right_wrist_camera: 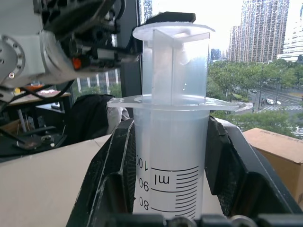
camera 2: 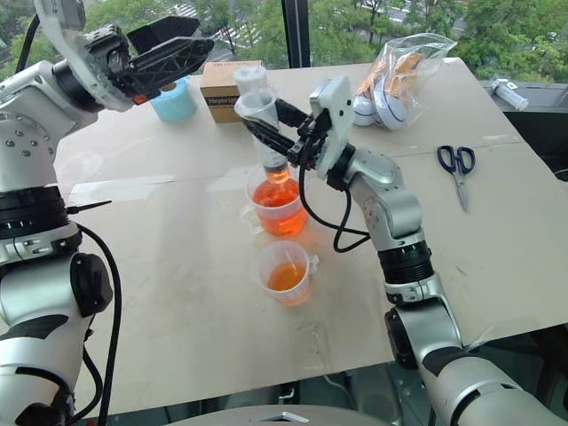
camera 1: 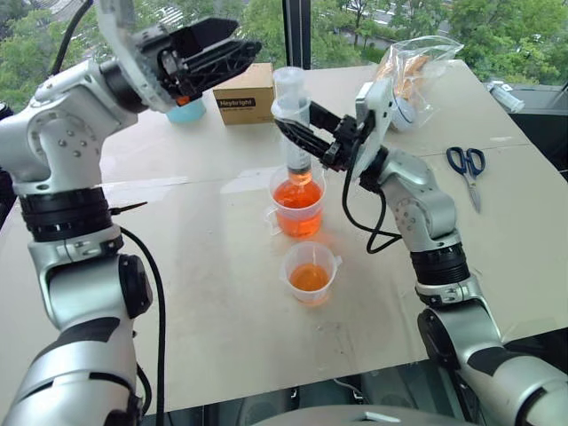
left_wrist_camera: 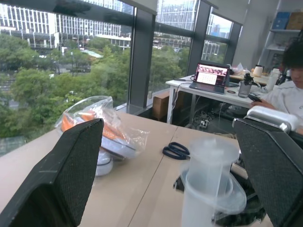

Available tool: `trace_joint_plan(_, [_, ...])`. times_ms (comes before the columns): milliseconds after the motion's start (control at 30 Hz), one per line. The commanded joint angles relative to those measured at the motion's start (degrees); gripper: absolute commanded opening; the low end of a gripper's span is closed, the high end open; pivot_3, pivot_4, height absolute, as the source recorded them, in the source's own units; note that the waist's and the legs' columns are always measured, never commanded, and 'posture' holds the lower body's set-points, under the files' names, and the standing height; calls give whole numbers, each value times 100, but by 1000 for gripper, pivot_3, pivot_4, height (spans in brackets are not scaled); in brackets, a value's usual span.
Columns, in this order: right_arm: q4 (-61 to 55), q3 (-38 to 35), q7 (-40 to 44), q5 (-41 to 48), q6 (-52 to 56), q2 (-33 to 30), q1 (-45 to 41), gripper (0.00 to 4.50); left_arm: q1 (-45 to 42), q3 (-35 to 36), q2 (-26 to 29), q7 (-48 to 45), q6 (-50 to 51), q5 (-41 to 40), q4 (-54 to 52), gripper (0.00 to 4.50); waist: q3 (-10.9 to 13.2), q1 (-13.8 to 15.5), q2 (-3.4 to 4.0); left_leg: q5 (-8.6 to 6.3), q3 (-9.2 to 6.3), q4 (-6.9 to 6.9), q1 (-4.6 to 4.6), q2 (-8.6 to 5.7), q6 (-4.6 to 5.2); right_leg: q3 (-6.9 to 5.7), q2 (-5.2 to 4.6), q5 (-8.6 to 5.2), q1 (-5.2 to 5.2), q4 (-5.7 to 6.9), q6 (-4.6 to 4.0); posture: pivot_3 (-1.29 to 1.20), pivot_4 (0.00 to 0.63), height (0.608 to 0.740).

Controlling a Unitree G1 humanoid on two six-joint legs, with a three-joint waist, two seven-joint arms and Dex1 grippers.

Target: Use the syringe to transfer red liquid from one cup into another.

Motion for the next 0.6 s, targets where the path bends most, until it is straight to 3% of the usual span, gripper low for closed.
trace_joint_plan(33, [-552,-177,155,485,100,-34,-212,1605,261,155,327,-114,153,-180,-500,4451,0,1,0,0,0,0,0,0,0,-1,-1,0,0,1,0,0,150,740])
trace_joint_plan(233, [-1193,-517,456,1440,664,-432,-236,1605,930,265,838,-385,391,-454,-1014,4451,1,30,0,0,-3,-4,0,1,0,-4,-3,0,0,-3,0,0,150,740])
trace_joint_plan(367, [-1742,-673,806,2557,1539,-869,-4,1605,885,234,988,-528,380,-544,-979,4451,1,54,-1,-1,-9,-1,0,0,1,-9,-7,0,7,-4,0,0,150,740])
trace_joint_plan(600, [-2580,-433,953,3647,2476,-1316,665,1605,566,59,1037,-962,454,-773,-900,4451,2,52,-4,-2,-9,-2,-2,0,3,-9,-6,0,7,-4,0,0,150,740])
